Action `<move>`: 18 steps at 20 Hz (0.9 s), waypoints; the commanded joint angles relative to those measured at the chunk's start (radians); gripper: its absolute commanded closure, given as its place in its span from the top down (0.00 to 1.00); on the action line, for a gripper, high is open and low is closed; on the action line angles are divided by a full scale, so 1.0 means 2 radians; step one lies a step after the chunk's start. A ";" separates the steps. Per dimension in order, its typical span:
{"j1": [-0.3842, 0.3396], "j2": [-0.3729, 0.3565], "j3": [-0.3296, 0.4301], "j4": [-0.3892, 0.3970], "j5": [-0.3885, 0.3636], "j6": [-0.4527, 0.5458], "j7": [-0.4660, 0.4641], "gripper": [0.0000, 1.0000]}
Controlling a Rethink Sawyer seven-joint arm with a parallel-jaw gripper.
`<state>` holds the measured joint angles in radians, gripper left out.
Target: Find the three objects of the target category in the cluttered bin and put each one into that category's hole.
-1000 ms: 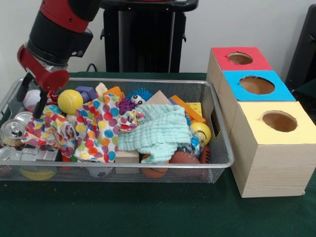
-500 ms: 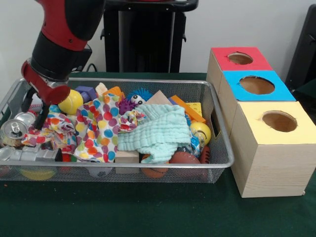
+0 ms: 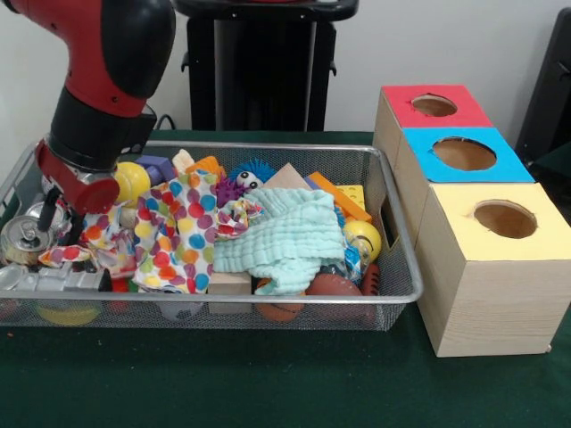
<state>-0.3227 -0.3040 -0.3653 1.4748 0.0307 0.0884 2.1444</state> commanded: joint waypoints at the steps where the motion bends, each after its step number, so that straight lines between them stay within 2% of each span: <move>1: -0.051 -0.042 0.166 0.079 -0.001 0.062 0.021 1.00; 2: -0.059 -0.054 0.179 0.091 0.006 0.092 0.015 1.00; 3: -0.074 -0.074 0.204 0.109 0.023 0.152 0.006 1.00; 5: -0.077 -0.096 0.211 0.119 0.043 0.234 0.008 1.00; 9: -0.056 -0.113 0.178 0.102 0.043 0.322 0.017 1.00; 11: -0.041 -0.118 0.163 0.093 0.048 0.364 0.037 1.00; 14: -0.029 -0.120 0.150 0.084 0.048 0.397 0.049 1.00; 16: -0.025 -0.116 0.147 0.078 0.043 0.398 0.047 1.00; 18: -0.022 -0.112 0.149 0.083 0.039 0.376 0.043 1.00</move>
<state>-0.3955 -0.5306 -0.1558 1.5866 0.0851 0.8125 2.1444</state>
